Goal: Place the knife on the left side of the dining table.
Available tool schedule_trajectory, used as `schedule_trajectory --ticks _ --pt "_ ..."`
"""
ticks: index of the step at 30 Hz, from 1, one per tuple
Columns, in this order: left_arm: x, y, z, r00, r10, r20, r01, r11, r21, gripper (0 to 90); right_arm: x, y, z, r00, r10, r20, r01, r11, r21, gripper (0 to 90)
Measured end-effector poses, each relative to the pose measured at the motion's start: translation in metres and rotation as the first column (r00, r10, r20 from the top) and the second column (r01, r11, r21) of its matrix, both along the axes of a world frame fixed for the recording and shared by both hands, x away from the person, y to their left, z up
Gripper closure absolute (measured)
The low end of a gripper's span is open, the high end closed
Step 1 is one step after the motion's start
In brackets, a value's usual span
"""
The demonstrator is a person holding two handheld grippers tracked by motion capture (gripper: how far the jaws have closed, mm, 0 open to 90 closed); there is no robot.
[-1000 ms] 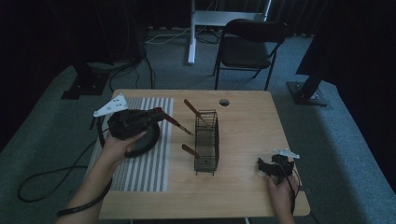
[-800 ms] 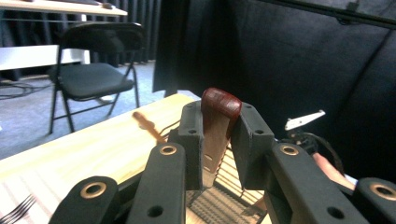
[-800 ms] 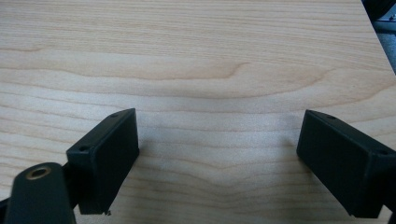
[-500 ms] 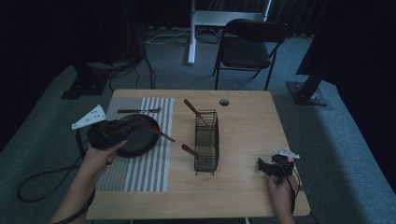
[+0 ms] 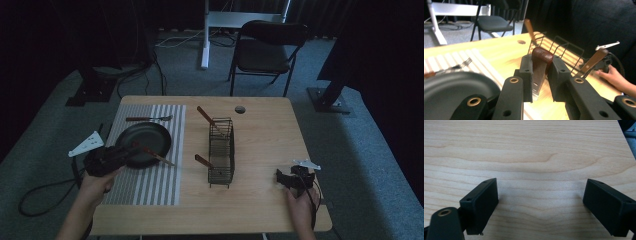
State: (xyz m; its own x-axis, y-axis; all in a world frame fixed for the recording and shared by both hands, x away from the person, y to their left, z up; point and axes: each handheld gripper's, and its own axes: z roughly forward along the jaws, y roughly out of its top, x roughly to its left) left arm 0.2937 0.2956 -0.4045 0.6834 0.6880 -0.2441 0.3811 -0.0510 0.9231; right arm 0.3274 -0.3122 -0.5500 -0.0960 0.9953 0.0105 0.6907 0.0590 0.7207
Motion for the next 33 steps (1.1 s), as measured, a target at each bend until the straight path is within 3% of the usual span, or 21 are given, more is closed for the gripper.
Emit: schedule_trajectory --ticks 11,13,20,26,28,30,31,33 --pt "-0.008 0.01 -0.035 0.9979 0.025 -0.06 -0.026 0.9994 -0.021 75.6 0.0 0.0 0.0 1.0 -0.001 0.0 0.001 1.0 0.001 11.9" --pt "-0.008 0.01 -0.035 0.9979 0.025 -0.06 -0.026 0.9994 -0.021 75.6 0.0 0.0 0.0 1.0 0.0 -0.001 0.0 1.0 0.0 11.9" --pt "-0.01 0.025 -0.048 0.9928 0.042 -0.112 -0.051 0.9959 -0.074 75.5 0.0 0.0 0.0 1.0 -0.001 -0.001 0.001 1.0 0.001 11.8" --pt "-0.012 0.038 -0.059 0.9824 0.077 -0.17 -0.097 0.989 -0.112 74.6 0.0 0.0 0.0 1.0 -0.001 0.0 0.001 1.0 0.001 11.9" --pt "-0.012 0.041 -0.062 0.9779 0.099 -0.185 -0.12 0.9868 -0.109 73.6 0.0 0.0 0.0 1.0 -0.001 -0.001 0.001 1.0 0.001 11.9" --pt "-0.013 0.044 -0.067 0.9715 0.133 -0.196 -0.151 0.9856 -0.077 74.9 0.0 0.0 0.0 1.0 -0.001 -0.001 0.001 1.0 0.001 11.9" --pt "-0.013 0.044 -0.067 0.9715 0.133 -0.196 -0.151 0.9856 -0.077 74.7 0.0 0.0 0.0 1.0 -0.001 -0.001 0.001 1.0 0.001 11.9" --pt "-0.014 0.052 -0.077 0.9584 0.159 -0.237 -0.185 0.9782 -0.094 74.0 0.0 0.0 0.0 1.0 -0.001 0.0 0.001 1.0 0.001 11.9"
